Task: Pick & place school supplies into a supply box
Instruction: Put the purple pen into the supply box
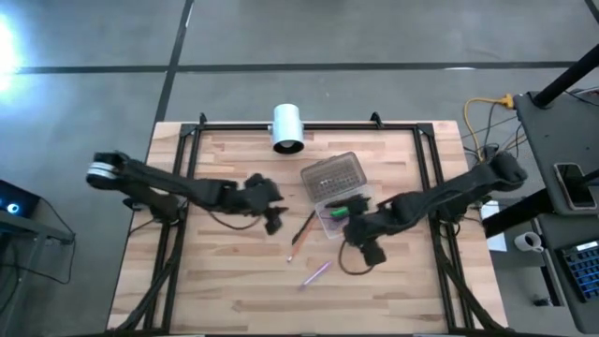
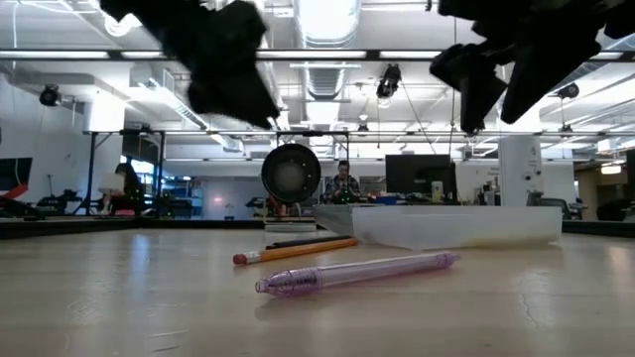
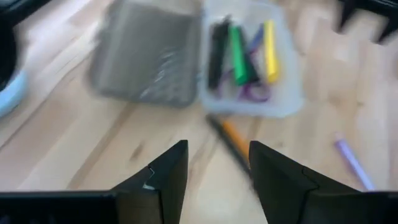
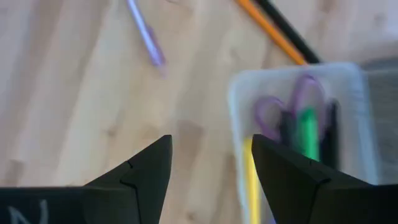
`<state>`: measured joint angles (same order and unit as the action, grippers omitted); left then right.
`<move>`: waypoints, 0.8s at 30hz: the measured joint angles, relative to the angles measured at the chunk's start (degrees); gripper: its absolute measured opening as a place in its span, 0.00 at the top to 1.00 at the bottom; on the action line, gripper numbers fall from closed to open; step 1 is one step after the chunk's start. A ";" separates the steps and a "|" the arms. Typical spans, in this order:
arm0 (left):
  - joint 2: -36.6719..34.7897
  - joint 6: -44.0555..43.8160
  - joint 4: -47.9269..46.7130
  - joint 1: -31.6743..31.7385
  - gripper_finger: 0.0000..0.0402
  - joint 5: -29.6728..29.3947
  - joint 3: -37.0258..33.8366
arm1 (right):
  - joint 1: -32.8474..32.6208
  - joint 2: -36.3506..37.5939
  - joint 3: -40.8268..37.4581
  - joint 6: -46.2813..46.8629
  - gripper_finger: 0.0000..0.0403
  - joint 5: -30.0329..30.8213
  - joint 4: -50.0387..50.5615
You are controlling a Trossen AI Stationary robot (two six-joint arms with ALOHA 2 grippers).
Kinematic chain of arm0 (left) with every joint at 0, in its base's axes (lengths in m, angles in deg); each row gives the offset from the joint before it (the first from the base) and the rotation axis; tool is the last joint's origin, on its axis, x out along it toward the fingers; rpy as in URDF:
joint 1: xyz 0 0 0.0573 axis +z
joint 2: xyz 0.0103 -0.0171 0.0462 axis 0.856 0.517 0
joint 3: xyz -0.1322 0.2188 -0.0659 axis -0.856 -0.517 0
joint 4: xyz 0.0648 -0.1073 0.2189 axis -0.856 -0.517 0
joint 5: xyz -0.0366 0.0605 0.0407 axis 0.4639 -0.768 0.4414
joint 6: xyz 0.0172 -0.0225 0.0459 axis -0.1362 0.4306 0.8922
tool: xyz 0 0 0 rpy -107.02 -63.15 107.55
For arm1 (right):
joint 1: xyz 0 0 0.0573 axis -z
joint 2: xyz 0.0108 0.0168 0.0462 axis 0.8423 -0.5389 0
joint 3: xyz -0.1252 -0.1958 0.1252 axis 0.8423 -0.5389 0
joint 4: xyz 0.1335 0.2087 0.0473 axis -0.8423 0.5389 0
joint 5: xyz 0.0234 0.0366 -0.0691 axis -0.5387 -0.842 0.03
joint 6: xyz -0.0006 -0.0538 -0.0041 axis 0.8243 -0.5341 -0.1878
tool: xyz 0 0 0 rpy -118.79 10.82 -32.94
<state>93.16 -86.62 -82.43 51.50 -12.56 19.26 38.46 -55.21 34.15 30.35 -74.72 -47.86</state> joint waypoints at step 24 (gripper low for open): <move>-21.80 -4.59 -0.31 -0.19 0.62 -1.49 -18.87 | -3.49 -32.42 21.47 -1.36 0.47 -7.90 -5.55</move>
<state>71.36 -91.21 -82.75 51.31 -14.05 0.39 34.97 -87.63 55.63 28.99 -82.63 -53.41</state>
